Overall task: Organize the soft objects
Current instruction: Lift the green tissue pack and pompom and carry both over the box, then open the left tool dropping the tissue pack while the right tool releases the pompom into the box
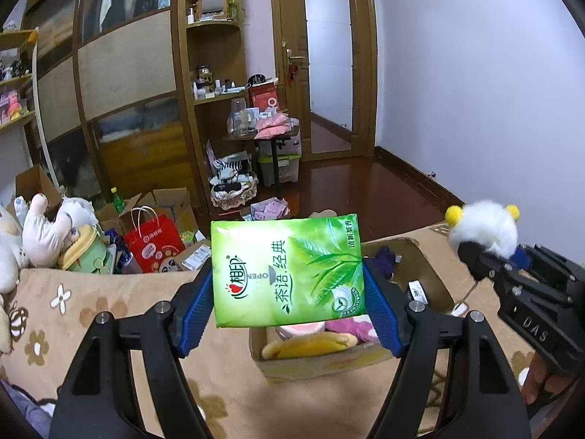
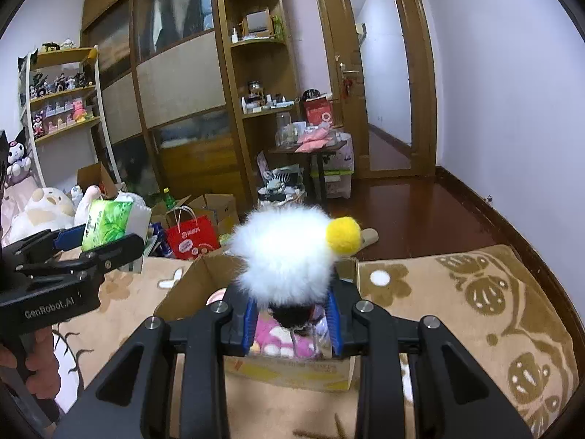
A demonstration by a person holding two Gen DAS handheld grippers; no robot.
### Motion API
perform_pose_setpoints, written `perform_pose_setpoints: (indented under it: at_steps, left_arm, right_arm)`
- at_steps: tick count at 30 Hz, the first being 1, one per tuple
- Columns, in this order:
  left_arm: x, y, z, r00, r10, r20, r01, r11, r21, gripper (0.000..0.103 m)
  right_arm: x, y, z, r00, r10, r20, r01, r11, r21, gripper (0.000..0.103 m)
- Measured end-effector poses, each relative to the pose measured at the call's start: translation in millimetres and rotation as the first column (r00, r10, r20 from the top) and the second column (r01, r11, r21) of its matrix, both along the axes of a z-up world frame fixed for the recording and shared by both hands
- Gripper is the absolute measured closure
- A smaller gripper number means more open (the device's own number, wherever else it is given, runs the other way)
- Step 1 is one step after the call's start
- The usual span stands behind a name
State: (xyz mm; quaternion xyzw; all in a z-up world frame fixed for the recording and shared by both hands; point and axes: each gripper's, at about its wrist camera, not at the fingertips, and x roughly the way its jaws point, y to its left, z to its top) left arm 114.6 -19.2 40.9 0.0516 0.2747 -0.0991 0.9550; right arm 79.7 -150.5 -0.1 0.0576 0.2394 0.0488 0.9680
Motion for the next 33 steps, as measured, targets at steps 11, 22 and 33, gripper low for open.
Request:
perform_pose_setpoints:
  at_steps: [11, 22, 33]
  left_arm:
    - [29, 0, -27, 0.999, 0.014, -0.037, -0.013, 1.0, 0.01, 0.029]
    - [50, -7, -72, 0.991, 0.005, -0.13, -0.001, 0.999, 0.033, 0.029]
    - [55, -8, -97, 0.979, 0.004, -0.202, -0.002, 1.0, 0.007, 0.029]
  right_arm:
    - [35, -1, -21, 0.999, 0.024, -0.043, -0.024, 1.0, -0.005, 0.07]
    - [57, 3, -67, 0.989, 0.049, -0.141, -0.05, 0.999, -0.007, 0.07]
    - [61, -1, -86, 0.98, 0.047, -0.192, -0.046, 0.999, 0.012, 0.069]
